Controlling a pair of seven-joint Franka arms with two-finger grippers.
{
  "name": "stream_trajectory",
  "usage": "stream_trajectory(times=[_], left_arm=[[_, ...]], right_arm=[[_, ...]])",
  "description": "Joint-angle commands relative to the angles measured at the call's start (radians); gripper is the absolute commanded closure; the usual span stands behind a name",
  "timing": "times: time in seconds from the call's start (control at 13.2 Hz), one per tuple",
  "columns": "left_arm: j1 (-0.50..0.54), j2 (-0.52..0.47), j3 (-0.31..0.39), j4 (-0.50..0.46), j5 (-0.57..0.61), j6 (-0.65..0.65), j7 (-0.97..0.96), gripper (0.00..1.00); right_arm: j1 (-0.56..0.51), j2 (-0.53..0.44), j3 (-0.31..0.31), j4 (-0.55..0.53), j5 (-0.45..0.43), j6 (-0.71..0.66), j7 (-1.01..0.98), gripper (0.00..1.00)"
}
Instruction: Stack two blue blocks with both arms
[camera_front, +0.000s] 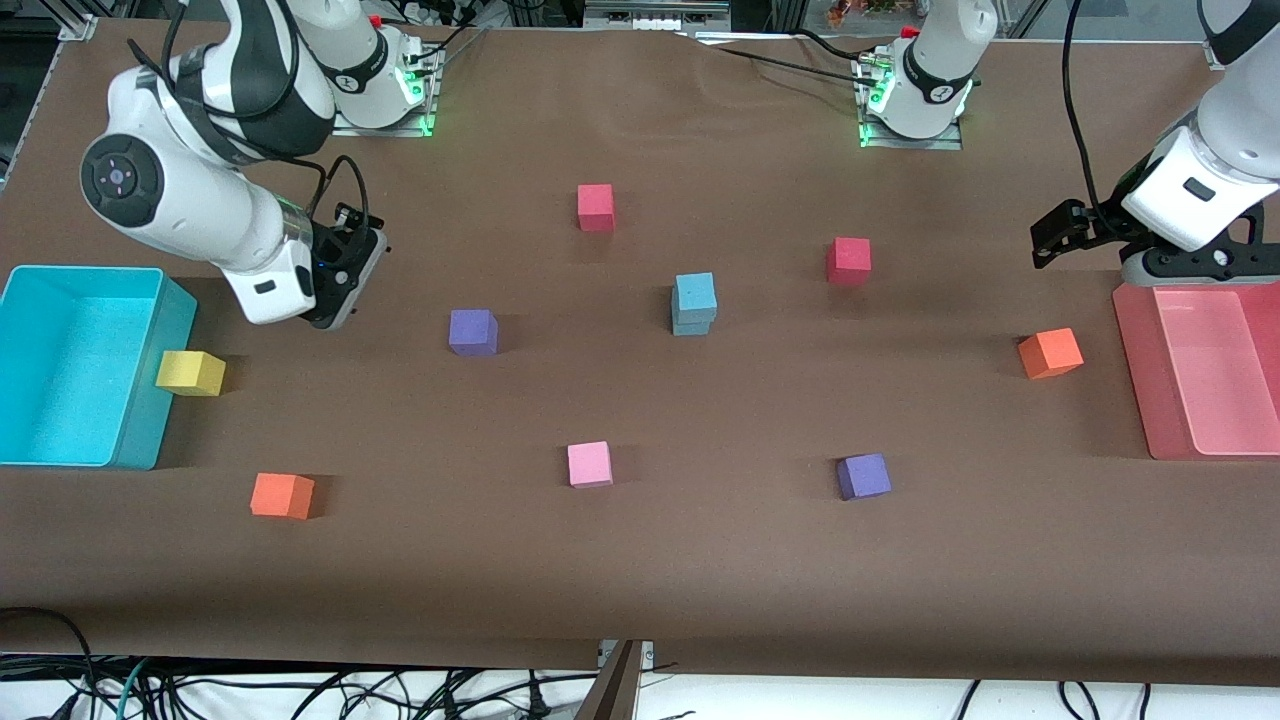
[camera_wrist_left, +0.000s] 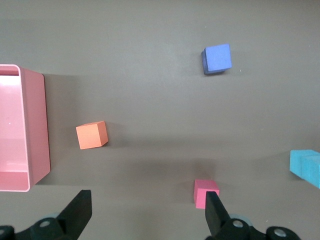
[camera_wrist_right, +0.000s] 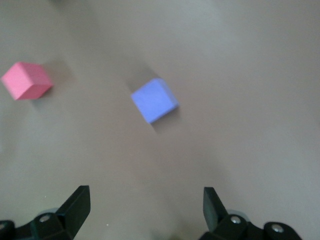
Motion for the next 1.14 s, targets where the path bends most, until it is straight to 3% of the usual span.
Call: stream_trajectory(times=[0.0,0.3,0.76,0.91,1.06], left_arm=[[-0.003,0.018,-0.005,0.05,0.004,-0.03,-0.062,0.0],[0.0,0.035,-0.002,0.078,0.004,-0.03,-0.063,0.0],[0.003,0.084,0.002,0.153,0.007,-0.043,-0.03,0.0],[0.003,0.085,0.002,0.155,0.004,-0.044,-0.023,0.0],[0.0,0.085,-0.002,0.155,0.004,-0.045,-0.023,0.0]], right_arm=[[0.004,-0.013,-0.026,0.013,-0.053,-0.024,0.131,0.0],[0.012,-0.011,-0.089,0.034,-0.074,-0.045,0.034,0.0],[-0.059,0.003,-0.093,0.048,-0.09,-0.048,0.04,0.0],[-0.05,-0.003,-0.113,0.06,-0.09,-0.093,0.153,0.0],[-0.048,-0.014,-0.118,0.089,-0.094,-0.142,0.407,0.0]])
